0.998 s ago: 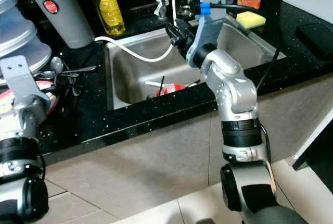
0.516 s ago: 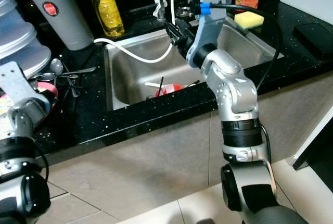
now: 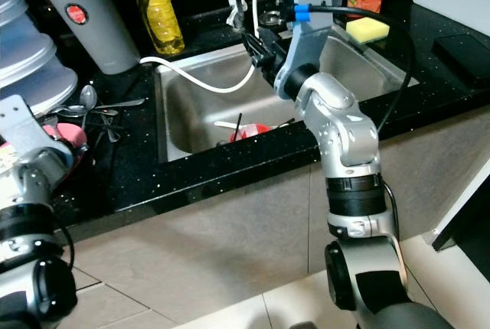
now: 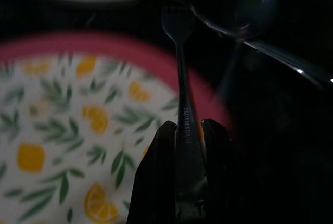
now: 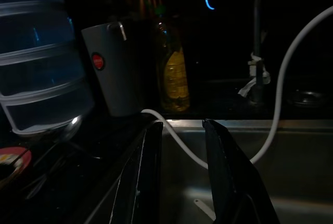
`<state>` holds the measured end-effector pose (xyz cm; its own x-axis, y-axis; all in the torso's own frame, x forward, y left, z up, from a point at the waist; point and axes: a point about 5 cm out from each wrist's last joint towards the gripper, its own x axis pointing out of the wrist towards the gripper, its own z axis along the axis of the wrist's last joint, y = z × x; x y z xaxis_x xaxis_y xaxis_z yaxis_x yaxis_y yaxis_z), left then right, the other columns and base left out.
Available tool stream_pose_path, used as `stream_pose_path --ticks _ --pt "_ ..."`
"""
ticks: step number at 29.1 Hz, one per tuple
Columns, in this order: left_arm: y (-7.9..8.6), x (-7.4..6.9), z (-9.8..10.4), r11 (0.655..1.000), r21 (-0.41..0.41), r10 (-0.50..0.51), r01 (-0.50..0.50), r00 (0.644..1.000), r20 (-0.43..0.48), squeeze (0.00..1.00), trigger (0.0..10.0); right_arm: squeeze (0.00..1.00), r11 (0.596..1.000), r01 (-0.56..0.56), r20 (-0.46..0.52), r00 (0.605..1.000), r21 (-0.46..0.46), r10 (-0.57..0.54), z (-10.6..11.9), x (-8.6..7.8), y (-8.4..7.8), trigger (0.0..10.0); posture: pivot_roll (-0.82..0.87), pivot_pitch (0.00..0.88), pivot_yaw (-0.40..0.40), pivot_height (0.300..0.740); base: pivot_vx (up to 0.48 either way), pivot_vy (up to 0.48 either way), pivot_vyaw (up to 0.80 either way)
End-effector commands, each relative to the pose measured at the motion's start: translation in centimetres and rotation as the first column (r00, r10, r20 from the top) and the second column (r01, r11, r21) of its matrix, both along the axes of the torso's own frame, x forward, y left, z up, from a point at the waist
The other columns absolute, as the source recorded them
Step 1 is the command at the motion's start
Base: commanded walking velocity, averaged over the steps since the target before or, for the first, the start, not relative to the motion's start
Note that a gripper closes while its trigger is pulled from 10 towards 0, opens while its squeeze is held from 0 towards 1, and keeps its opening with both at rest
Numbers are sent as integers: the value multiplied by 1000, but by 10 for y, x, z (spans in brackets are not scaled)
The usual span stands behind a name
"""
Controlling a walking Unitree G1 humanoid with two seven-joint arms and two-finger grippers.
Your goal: Kitchen organization
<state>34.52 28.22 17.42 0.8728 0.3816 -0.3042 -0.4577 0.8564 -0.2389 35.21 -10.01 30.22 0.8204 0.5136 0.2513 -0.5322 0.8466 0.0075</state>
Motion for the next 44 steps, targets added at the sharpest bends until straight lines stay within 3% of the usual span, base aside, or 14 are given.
stream_pose_path --ticks 1,2,3,4,10,13,18,19,27,28,32,38,40,44 --pt "-9 3 20 997 40 -73 69 988 135 0 1333 0 1000 -19 6 1000 -1 19 2 0 5 10000 -105 0 123 740 0 0 0" --pt "-20 4 34 987 109 -142 122 970 200 0 6627 0 1000 -19 6 1000 -1 19 2 0 5 10000 -108 0 123 740 0 0 0" --pt "-20 4 34 987 109 -142 122 970 200 0 6627 0 1000 -19 6 1000 -1 19 2 0 5 10000 -108 0 123 740 0 0 0" --pt "-30 5 43 975 149 -198 165 951 238 0 10000 0 1000 -18 6 1000 -2 18 2 0 5 10000 -108 0 123 740 0 0 0" --pt "-97 6 60 804 407 -546 434 809 218 0 10000 0 1000 -11 7 1000 1 11 3 0 4 10000 -116 0 129 740 0 0 0" --pt "-120 8 47 709 428 -653 561 751 99 0 10000 0 1000 -5 6 1000 1 5 2 0 2 10000 -113 0 128 740 0 0 0" --pt "-129 16 30 723 353 -646 593 763 40 51 10000 0 1000 -4 7 1000 2 4 3 0 3 10000 -117 0 131 740 0 0 0" --pt "-131 18 28 733 332 -642 594 765 47 1000 10000 0 1000 -4 7 1000 3 4 3 0 3 10000 -119 0 132 740 0 0 0" --pt "-135 12 74 758 463 -628 460 707 325 1000 10000 0 1000 6 8 1000 5 -6 3 -1 0 10000 -119 0 132 740 0 0 0" --pt "-134 12 78 757 487 -620 435 713 327 0 10000 0 1000 7 7 1000 5 -7 2 -1 0 10000 -119 0 132 740 0 0 0" --pt "-134 11 72 763 494 -590 417 762 268 0 10000 0 1000 1 2 1000 8 -1 1 -1 2 10000 -114 0 135 740 0 0 0" --pt "-138 3 48 805 503 -410 316 908 85 0 10000 0 1000 3 -1 1000 13 -3 -1 -1 3 10000 -86 0 138 740 0 0 0" --pt "-139 3 48 804 519 -370 291 928 53 0 10000 0 1000 4 -2 1000 15 -4 -1 -1 2 10000 -86 0 136 740 0 0 0" --pt "-153 -3 55 823 440 -449 359 886 117 0 10000 0 1000 0 -7 1000 18 0 -2 -1 2 10000 -75 0 132 740 0 0 0"
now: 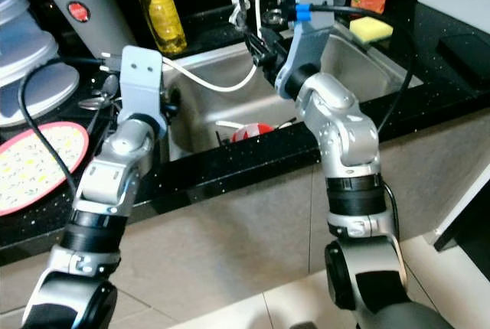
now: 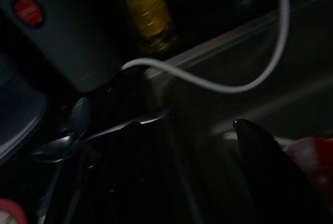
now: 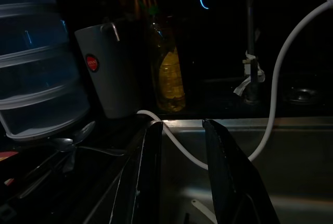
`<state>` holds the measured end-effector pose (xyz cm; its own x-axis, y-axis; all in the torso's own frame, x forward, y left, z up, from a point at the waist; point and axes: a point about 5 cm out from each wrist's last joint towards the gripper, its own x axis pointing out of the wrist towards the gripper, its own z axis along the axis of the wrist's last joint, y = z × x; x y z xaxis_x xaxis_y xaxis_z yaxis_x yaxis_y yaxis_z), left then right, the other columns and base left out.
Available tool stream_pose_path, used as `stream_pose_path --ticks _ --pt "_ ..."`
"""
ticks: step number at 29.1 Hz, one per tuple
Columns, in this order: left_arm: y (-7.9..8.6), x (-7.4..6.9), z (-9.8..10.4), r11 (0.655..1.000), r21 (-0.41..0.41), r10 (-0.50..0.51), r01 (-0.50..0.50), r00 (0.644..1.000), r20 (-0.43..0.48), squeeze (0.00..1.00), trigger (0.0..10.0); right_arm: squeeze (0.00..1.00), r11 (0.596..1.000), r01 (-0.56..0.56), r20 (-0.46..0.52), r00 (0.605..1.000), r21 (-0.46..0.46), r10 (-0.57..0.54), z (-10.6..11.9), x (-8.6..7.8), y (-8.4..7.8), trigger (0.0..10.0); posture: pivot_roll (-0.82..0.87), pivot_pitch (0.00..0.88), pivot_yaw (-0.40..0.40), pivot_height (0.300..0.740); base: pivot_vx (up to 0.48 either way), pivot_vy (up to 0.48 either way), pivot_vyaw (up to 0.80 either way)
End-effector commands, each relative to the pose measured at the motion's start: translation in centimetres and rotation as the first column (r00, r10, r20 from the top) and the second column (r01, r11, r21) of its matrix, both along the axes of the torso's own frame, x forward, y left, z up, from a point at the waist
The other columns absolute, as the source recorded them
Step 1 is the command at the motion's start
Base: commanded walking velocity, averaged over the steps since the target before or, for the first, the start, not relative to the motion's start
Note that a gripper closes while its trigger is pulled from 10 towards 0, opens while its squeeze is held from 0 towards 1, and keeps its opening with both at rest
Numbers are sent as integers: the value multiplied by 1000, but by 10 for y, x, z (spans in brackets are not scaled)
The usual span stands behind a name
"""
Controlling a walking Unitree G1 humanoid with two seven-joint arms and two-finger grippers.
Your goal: Kitchen organization
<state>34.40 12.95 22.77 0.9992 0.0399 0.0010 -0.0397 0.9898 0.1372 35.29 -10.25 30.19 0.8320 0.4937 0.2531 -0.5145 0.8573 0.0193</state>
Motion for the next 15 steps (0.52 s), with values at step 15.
stream_pose_path --ticks 15 --pt "-9 -10 44 998 -43 -28 39 973 227 0 10000 0 999 -33 -9 999 11 33 -3 -2 8 10000 -61 0 118 740 0 0 0"
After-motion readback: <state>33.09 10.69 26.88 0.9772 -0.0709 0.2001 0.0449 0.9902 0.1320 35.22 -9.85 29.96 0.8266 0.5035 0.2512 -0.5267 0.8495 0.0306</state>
